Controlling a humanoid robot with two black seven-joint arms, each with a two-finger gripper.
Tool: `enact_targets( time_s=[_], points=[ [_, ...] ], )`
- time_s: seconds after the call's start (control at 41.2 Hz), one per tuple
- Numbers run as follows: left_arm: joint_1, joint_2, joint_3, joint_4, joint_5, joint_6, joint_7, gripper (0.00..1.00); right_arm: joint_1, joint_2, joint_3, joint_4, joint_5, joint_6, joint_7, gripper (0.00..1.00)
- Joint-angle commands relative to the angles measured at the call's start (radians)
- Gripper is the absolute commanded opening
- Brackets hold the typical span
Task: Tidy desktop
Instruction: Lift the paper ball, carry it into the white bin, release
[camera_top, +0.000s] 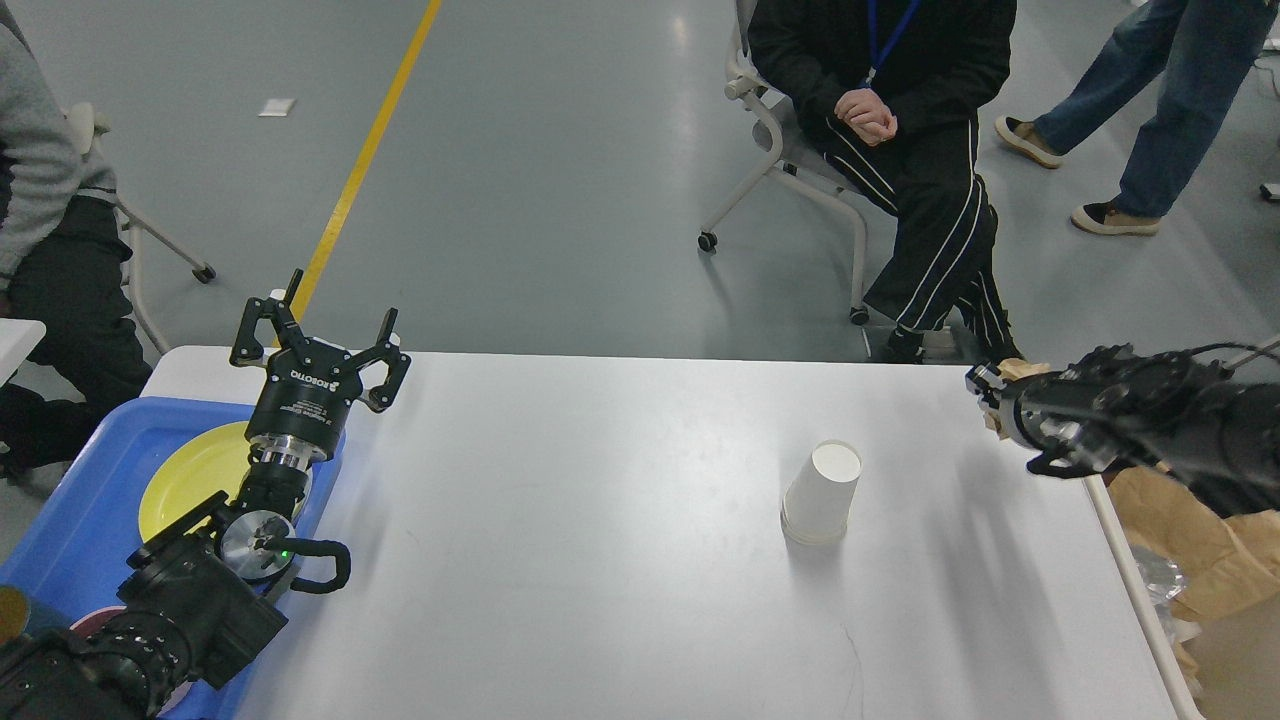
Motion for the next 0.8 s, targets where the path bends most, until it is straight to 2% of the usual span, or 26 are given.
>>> enact_targets(
  time_s=[0.0, 0.121, 0.146, 0.243, 0.267, 0.316, 0.461, 0.68, 0.777],
  points=[
    [0.0, 0.0, 0.0, 0.0, 0.0, 0.0, 0.0, 0.99, 0.294, -0.121, -0.09, 0.279, -0.066, 0.152, 0.0, 0.0],
    [0.0, 0.0, 0.0, 0.0, 0.0, 0.0, 0.0, 0.99, 0.526, -0.182, -0.152, 0.425, -0.082, 0.361, 0.002, 0.0],
    [0.0, 0.0, 0.0, 0.0, 0.0, 0.0, 0.0, 0.99, 0.616, -0.198, -0.155, 0.471, -0.082, 0.463, 0.002, 0.0],
    [0.0, 0.0, 0.001, 0.0, 0.0, 0.0, 0.0, 0.99, 0.784, -0.199, -0.155, 0.554, -0.074, 0.677, 0.0, 0.0],
    [0.0, 0.0, 0.0, 0.0, 0.0, 0.0, 0.0, 0.99, 0.854, -0.195, -0.153, 0.584, -0.067, 0.761, 0.002, 0.0],
    [0.0, 0.0, 0.0, 0.0, 0.0, 0.0, 0.0, 0.99, 0.913, -0.189, -0.15, 0.618, -0.063, 0.812, 0.003, 0.0],
    [0.0, 0.0, 0.0, 0.0, 0.0, 0.0, 0.0, 0.99, 1.016, -0.139, -0.16, 0.721, -0.063, 0.827, 0.002, 0.0],
    [0.0, 0.0, 0.0, 0.0, 0.0, 0.0, 0.0, 0.99, 1.003, -0.149, -0.25, 0.707, -0.073, 0.806, 0.003, 0.0],
    [0.0, 0.0, 0.0, 0.0, 0.0, 0.0, 0.0, 0.99, 0.919, -0.191, -0.291, 0.649, -0.097, 0.765, 0.003, 0.0]
  ],
)
